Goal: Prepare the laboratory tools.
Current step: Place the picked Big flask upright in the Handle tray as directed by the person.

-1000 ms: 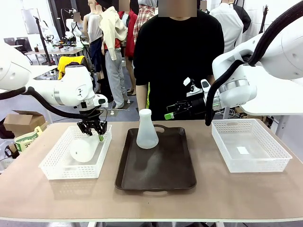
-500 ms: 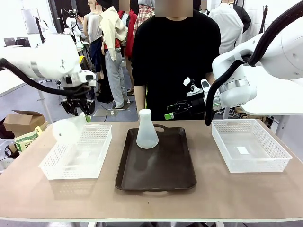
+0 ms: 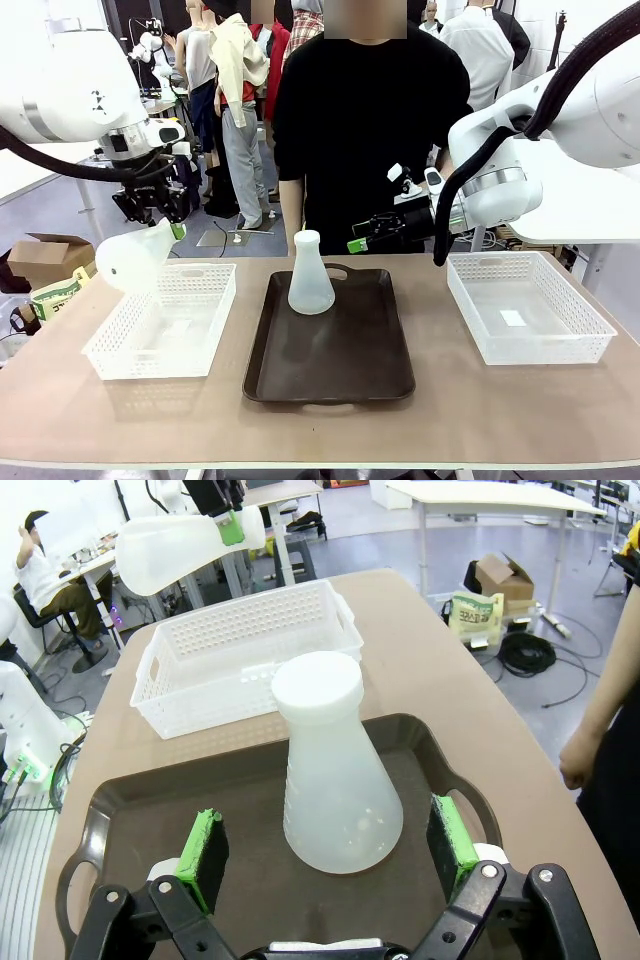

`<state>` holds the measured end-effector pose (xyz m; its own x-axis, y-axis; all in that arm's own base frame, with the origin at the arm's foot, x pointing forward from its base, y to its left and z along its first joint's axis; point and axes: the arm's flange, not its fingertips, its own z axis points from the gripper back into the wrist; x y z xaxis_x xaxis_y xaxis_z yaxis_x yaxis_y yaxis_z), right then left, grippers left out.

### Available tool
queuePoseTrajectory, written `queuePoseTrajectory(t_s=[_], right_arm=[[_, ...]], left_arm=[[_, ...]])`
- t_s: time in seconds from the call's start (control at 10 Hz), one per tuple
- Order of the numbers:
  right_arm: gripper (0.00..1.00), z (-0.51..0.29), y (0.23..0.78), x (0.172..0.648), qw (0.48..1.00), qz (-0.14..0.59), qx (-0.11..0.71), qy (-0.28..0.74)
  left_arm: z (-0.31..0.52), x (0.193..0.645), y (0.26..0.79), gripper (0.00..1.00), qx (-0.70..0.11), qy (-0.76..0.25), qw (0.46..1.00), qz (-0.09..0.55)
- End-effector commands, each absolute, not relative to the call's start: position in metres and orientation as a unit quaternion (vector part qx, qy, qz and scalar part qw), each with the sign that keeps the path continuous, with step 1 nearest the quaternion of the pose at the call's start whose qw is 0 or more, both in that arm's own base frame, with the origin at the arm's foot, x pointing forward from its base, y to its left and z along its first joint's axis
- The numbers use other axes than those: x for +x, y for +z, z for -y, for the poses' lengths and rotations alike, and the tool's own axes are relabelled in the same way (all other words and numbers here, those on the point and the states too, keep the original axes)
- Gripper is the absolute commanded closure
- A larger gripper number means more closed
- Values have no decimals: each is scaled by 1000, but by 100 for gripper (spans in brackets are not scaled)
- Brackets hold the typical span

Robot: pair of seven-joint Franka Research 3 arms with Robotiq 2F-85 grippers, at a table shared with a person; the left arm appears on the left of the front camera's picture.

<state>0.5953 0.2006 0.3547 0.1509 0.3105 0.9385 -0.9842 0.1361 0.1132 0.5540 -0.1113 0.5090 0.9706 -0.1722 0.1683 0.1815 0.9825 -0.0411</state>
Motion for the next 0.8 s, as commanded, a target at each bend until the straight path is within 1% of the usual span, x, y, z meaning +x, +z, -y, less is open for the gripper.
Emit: queuePoseTrajectory(t_s=[0.0, 0.1, 0.2, 0.7], right_arm=[[0, -202, 353, 597, 634, 407, 413, 512], [0, -202, 353, 597, 634, 407, 413, 512], [0, -202, 353, 597, 634, 407, 413, 512], [0, -202, 353, 597, 634, 407, 413, 512]], left_arm=[[104, 542, 506, 100, -33, -94, 990, 99], [104, 538, 508, 100, -34, -94, 990, 100], [111, 549, 511, 100, -28, -90, 992, 87], [111, 549, 511, 100, -28, -90, 992, 87]])
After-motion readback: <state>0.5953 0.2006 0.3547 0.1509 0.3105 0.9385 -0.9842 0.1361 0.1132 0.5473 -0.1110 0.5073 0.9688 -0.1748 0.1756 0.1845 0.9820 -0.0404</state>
